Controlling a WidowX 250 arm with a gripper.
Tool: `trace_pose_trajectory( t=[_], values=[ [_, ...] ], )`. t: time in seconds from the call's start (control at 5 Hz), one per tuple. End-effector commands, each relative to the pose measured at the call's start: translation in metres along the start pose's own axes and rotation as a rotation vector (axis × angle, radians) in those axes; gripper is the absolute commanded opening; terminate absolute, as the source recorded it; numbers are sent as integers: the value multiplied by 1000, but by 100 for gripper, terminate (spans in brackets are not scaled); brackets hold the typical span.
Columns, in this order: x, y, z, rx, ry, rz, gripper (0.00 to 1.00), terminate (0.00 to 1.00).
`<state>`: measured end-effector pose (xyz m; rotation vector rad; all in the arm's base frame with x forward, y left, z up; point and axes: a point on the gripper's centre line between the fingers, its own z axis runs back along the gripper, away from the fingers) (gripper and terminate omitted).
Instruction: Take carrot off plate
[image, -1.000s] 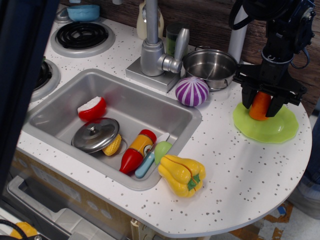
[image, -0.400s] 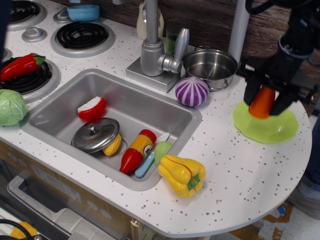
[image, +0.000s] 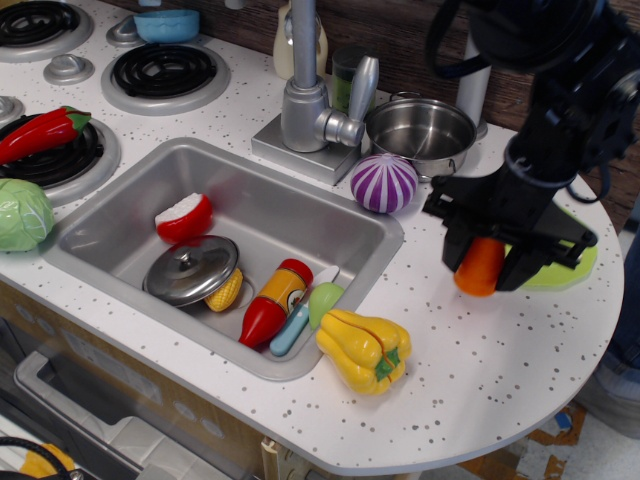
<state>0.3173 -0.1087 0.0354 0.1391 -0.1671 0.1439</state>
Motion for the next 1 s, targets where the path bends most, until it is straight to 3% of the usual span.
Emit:
trace_pose_trajectory(
  t=[0.0,0.4,0.6,0.8],
  values=[
    [5,4,13,-58,-49,27,100,0],
    [4,1,5,-168,-39,109,100,0],
    [4,1,5,-168,-39,109,100,0],
    [4,1,5,-168,-39,109,100,100]
  ],
)
